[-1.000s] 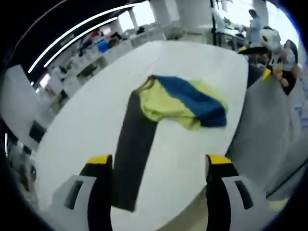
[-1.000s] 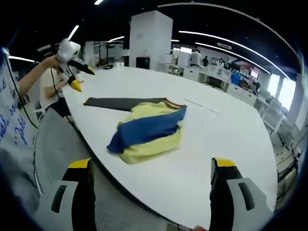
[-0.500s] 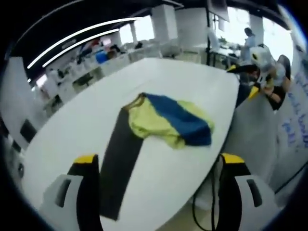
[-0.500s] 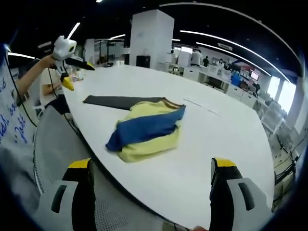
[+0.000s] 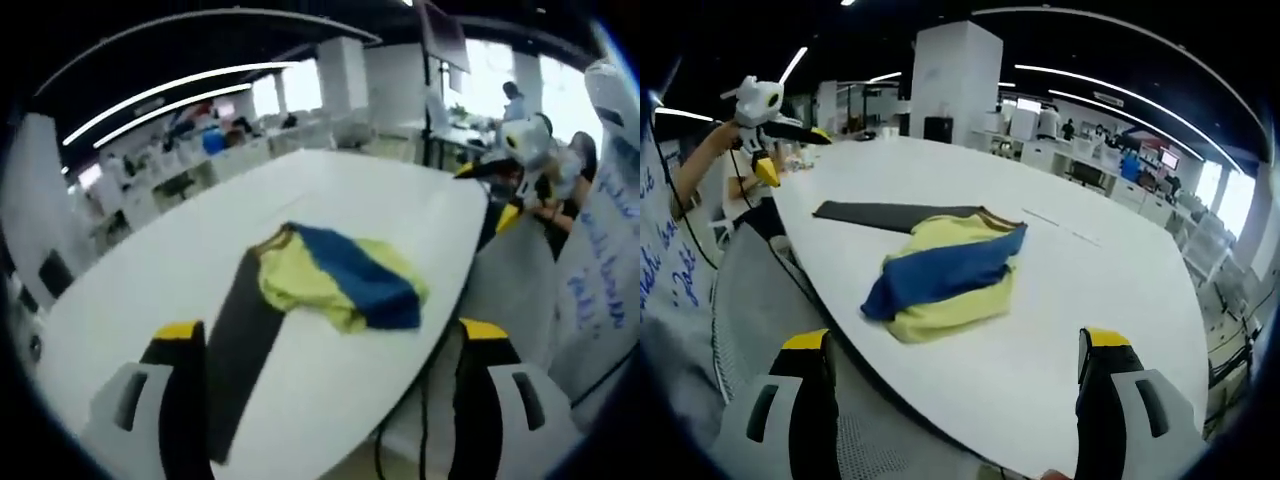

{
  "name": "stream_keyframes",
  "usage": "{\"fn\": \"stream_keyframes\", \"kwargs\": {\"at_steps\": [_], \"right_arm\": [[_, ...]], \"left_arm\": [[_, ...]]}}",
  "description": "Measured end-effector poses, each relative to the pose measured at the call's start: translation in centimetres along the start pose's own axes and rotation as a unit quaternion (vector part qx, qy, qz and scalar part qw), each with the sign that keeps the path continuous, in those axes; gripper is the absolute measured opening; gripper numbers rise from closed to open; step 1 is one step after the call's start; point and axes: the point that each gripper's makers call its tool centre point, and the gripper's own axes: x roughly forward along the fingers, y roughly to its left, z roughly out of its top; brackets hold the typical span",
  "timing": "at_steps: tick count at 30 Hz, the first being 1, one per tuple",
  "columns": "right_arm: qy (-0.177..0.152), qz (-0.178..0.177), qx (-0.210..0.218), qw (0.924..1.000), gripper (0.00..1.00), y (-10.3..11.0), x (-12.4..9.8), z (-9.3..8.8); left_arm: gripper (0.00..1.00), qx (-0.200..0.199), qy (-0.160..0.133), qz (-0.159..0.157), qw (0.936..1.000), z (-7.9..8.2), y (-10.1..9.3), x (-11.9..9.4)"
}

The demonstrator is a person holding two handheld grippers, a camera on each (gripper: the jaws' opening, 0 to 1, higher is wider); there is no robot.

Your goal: Fold the garment on the visible template until the final outline fits inside the template.

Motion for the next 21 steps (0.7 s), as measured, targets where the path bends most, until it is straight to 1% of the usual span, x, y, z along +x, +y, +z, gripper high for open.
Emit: {"fn": "stream_keyframes", "kwargs": {"at_steps": [1, 3, 5, 7, 11, 14, 21], "right_arm": [[0.002, 0.001, -0.001, 1.0, 1.0, 0.05, 0.01, -0.02], [0.004, 0.001, -0.004, 1.0, 1.0, 0.1, 0.03, -0.03], [0.005, 0.001, -0.005, 1.0, 1.0, 0.08, 0.05, -0.03], [0.006, 0.001, -0.005, 1.0, 1.0, 0.09, 0.08, -0.01], [0.006, 0.003, -0.007, 1.0, 1.0, 0.08, 0.2, 0.12], [0.006, 0.002, -0.007, 1.0, 1.0, 0.02, 0.27, 0.22], [0.007, 0.0, -0.005, 1.0, 1.0, -0.01, 0.27, 0.15]], "left_arm": [[0.99, 0.003, 0.004, 0.007, 1.0, -0.14, 0.04, -0.04], [0.99, 0.007, -0.005, 0.023, 0.9997, 0.08, 0.32, -0.26], [0.99, 0.005, -0.009, 0.028, 0.9995, 0.17, 0.3, -0.44], [0.99, 0.0, -0.011, 0.032, 0.9994, 0.23, 0.19, -0.52], [0.99, -0.001, -0.006, 0.028, 0.9996, 0.0, -0.35, -0.4], [0.99, -0.02, -0.019, 0.042, 0.9987, 0.19, -0.25, -0.55], [0.99, -0.024, -0.018, 0.045, 0.9985, 0.14, -0.56, -0.62]]}}
